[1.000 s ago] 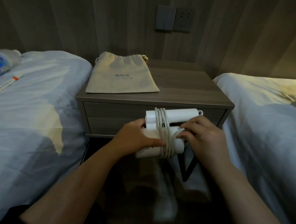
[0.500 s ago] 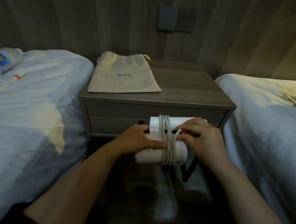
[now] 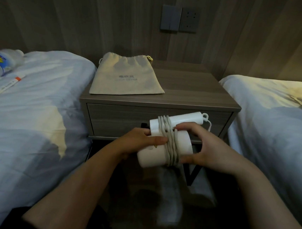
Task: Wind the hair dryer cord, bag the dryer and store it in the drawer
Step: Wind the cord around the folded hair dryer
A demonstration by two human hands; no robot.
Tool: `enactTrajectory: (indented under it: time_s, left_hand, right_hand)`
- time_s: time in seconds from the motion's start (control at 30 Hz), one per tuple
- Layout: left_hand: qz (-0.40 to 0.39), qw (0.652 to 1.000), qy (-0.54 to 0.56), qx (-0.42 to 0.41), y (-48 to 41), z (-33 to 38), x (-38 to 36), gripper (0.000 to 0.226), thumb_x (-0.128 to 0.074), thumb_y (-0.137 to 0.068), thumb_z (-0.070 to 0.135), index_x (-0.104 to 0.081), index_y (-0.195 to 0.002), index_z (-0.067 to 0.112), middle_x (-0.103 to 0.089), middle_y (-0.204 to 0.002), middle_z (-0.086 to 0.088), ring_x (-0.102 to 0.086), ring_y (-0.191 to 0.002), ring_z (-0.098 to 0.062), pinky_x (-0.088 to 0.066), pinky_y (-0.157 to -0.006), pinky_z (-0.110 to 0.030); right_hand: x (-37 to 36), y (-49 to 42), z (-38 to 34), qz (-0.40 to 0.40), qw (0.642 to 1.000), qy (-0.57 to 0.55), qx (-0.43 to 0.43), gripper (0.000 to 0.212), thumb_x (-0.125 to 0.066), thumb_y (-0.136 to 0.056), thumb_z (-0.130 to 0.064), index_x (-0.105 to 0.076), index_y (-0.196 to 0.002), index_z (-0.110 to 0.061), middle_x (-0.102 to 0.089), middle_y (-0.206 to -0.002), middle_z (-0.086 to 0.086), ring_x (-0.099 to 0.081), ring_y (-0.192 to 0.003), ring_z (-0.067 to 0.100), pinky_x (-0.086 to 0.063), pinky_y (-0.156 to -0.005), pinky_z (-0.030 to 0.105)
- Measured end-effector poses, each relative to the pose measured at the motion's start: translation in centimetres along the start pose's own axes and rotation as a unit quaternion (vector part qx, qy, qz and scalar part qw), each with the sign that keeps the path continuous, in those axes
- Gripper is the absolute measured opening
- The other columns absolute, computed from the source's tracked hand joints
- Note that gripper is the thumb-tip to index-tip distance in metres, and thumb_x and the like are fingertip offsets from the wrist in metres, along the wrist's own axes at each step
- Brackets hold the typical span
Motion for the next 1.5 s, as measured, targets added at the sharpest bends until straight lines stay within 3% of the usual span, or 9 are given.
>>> enactTrajectory:
  time_s: [0.17, 0.3, 0.47, 0.63, 0.8, 0.97, 1.1, 1.23, 1.5]
  left_hand:
    - [-0.019, 1.0, 0.011, 0.013, 0.5, 0.4, -0.2, 0.017, -0.061, -0.084, 0.032, -0.063, -0.097, 0.021, -0.064, -0.089, 0.004, -0.061, -0.077, -0.008, -0.048, -0.052, -0.013]
    - [-0.013, 0.999, -0.033, -0.004, 0.4, 0.3, 0.0, 0.019, -0.068, -0.078, 0.035, -0.064, -0.095, 0.027, -0.067, -0.095, 0.004, -0.063, -0.087, -0.01, -0.051, -0.068, -0.021]
    - [-0.02, 0.997, -0.063, -0.031, 0.5, 0.6, -0.7, 0.017, -0.072, -0.075, 0.031, -0.06, -0.086, 0.035, -0.064, -0.088, 0.014, -0.06, -0.082, -0.001, -0.046, -0.065, -0.016]
    - [-0.051, 0.991, -0.111, -0.062, 0.7, 1.0, -1.5, 0.031, -0.074, -0.074, 0.028, -0.053, -0.09, 0.045, -0.058, -0.091, 0.021, -0.056, -0.085, 0.004, -0.043, -0.066, -0.013]
    - [-0.063, 0.979, -0.176, -0.079, 0.9, 0.7, -0.8, 0.041, -0.079, -0.069, 0.031, -0.053, -0.098, 0.045, -0.058, -0.094, 0.024, -0.056, -0.087, 0.006, -0.043, -0.069, -0.012]
    - [-0.079, 0.969, -0.222, -0.077, 0.4, 0.1, -1.1, 0.041, -0.08, -0.066, 0.034, -0.058, -0.1, 0.037, -0.061, -0.097, 0.021, -0.059, -0.094, -0.003, -0.045, -0.077, -0.017]
    - [-0.067, 0.974, -0.2, -0.085, 0.4, 0.2, -0.8, 0.047, -0.08, -0.067, 0.028, -0.056, -0.107, 0.037, -0.06, -0.1, 0.019, -0.059, -0.096, -0.003, -0.047, -0.081, -0.019]
    - [0.079, 0.988, -0.088, -0.102, 0.1, 0.9, 0.8, 0.066, -0.076, -0.072, 0.029, -0.047, -0.131, 0.034, -0.057, -0.125, 0.002, -0.057, -0.105, -0.013, -0.05, -0.087, -0.031]
    - [0.181, 0.949, -0.191, -0.171, 1.2, 1.5, -1.5, 0.122, -0.085, -0.053, 0.043, -0.007, -0.146, 0.04, 0.0, -0.158, 0.009, -0.008, -0.144, -0.016, -0.023, -0.112, -0.039]
  right_hand:
    - [-0.6, 0.1, -0.7, 0.006, 0.991, 0.115, 0.066, 0.084, -0.085, -0.057, -0.032, -0.037, -0.125, -0.044, -0.036, -0.129, -0.019, -0.032, -0.124, 0.002, -0.033, -0.104, 0.026]
    - [-0.3, -0.3, -0.7, 0.056, 0.959, 0.266, 0.082, 0.079, -0.075, -0.055, -0.06, -0.048, -0.128, -0.044, -0.026, -0.139, -0.012, -0.018, -0.13, 0.013, -0.024, -0.112, 0.044]
    - [-0.1, -0.5, 0.0, 0.003, 0.967, 0.253, 0.041, 0.07, -0.074, -0.065, -0.052, -0.049, -0.13, -0.043, -0.005, -0.158, -0.01, 0.009, -0.144, 0.013, 0.008, -0.117, 0.048]
    - [0.5, -0.6, 0.6, 0.054, 0.979, 0.19, 0.039, 0.03, -0.074, -0.07, -0.042, -0.063, -0.097, -0.038, -0.032, -0.15, -0.008, -0.016, -0.142, 0.008, 0.003, -0.117, 0.044]
    - [1.3, -0.3, 1.9, 0.079, 0.991, 0.104, -0.021, 0.037, -0.077, -0.066, -0.039, -0.048, -0.089, -0.038, -0.064, -0.101, -0.009, -0.06, -0.094, 0.01, -0.051, -0.084, 0.036]
    - [0.8, -0.5, 2.5, 0.005, 0.992, 0.119, -0.038, 0.028, -0.074, -0.071, -0.042, -0.059, -0.095, -0.043, -0.064, -0.094, -0.018, -0.06, -0.09, 0.002, -0.051, -0.081, 0.03]
    - [0.8, -0.2, 2.5, 0.021, 0.996, 0.048, -0.066, 0.021, -0.078, -0.07, -0.033, -0.067, -0.087, -0.033, -0.068, -0.078, -0.009, -0.063, -0.06, 0.006, -0.052, -0.056, 0.022]
    - [1.4, -0.2, 2.6, 0.124, 0.988, -0.02, -0.088, 0.015, -0.075, -0.076, -0.023, -0.073, -0.09, -0.019, -0.061, -0.043, -0.013, -0.051, -0.036, -0.001, -0.039, -0.042, 0.01]
    - [1.2, -0.6, 2.8, 0.188, 0.967, -0.063, -0.16, 0.023, -0.072, -0.078, -0.032, -0.072, -0.095, -0.017, -0.065, -0.063, -0.004, -0.054, -0.037, -0.004, -0.04, -0.039, 0.013]
Point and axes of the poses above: each hand's wrist, its own y-axis away from the middle knuckle, its own x-axis out of the back of the hand, z = x × y, the point moved 4 cm from there along -y, towards the middle knuckle
